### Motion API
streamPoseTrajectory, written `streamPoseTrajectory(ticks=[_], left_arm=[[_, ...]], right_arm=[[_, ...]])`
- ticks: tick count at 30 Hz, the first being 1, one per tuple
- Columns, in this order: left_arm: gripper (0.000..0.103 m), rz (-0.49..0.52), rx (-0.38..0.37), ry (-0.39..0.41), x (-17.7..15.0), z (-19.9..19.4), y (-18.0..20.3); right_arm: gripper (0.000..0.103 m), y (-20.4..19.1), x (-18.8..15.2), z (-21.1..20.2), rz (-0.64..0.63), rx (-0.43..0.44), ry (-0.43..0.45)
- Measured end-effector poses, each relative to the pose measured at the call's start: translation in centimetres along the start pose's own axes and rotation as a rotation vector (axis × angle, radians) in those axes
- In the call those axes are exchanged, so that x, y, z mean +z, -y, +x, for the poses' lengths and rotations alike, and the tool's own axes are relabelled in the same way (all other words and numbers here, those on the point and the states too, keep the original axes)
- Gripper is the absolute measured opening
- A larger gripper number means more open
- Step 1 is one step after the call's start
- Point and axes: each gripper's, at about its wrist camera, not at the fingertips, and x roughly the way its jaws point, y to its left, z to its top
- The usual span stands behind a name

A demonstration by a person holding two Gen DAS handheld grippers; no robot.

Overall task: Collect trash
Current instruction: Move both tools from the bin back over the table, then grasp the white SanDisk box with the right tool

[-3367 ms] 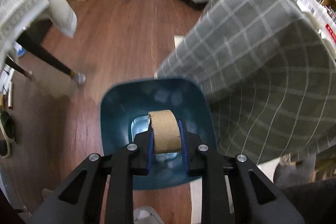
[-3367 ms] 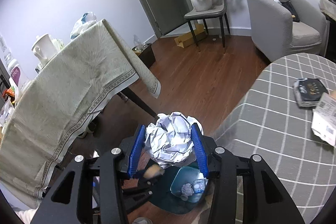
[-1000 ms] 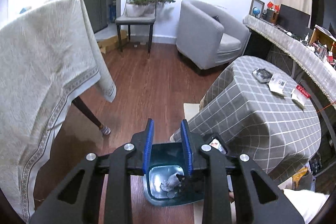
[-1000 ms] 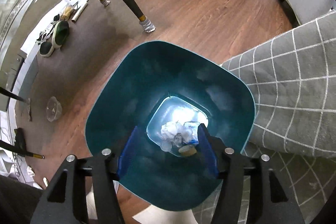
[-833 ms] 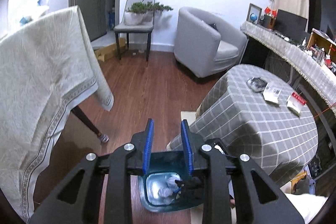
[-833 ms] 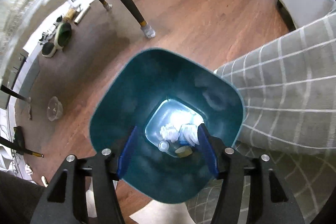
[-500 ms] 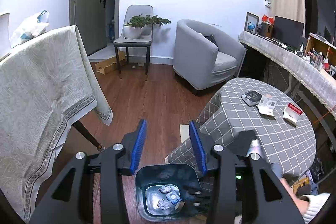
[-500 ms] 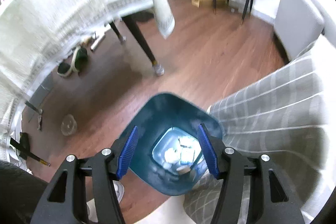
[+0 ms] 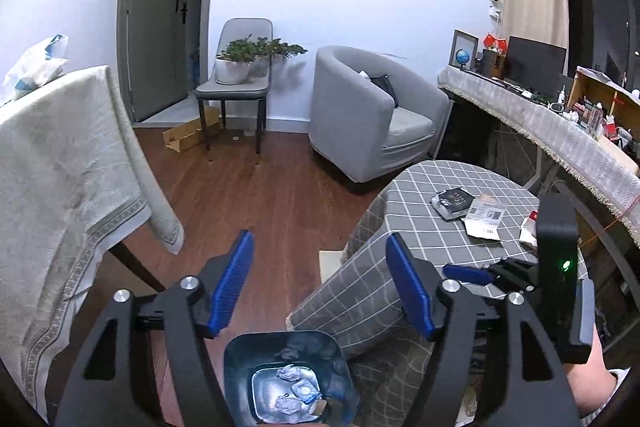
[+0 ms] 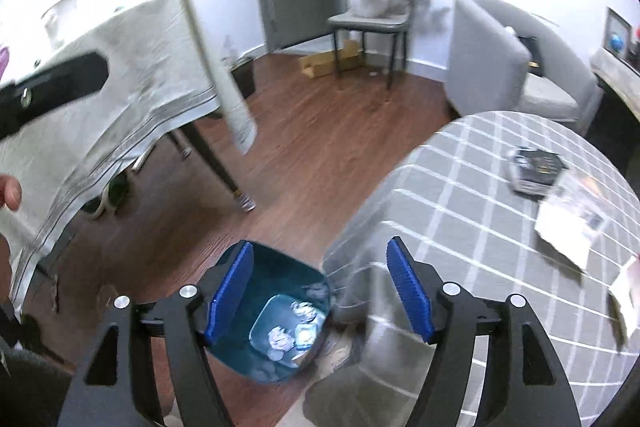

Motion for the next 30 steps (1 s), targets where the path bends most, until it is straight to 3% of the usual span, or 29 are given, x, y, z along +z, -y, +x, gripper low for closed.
streamPoseTrajectory(ticks=[6, 11, 16, 19, 23, 30], left_arm=[[0.078, 0.011, -0.032, -0.006, 0.1, 1.6, 2.4], [0.083, 0.016, -0.062, -0.003, 0.5, 2.7, 4.6], [0.084, 0.012, -0.087, -0.009, 0.5, 3.8, 6.2], [0.084, 0.019, -0.099, -0.017, 0.4, 4.5, 7.4], [0.085, 0.026, -0.112, -0.027, 0.3, 5.5, 8.6], [0.085, 0.06, -0.123, -0.051, 0.1, 7.3, 10.5]], right_arm=[[0.082, 3.6, 0.0, -2.0, 0.071, -0.073, 0.045], [0.092, 7.3, -0.3, -3.7, 0.147, -0.223, 0.082], [0.094, 11.9, -1.2, -5.2, 0.335, -0.279, 0.12], [0.098, 14.6, -1.9, -6.5, 0.418, -0.36, 0.148], [0.098, 17.0, -2.6, -6.8, 0.495, -0.487, 0.138], [0.098, 21.2, -4.0, -6.3, 0.606, -0.572, 0.105]])
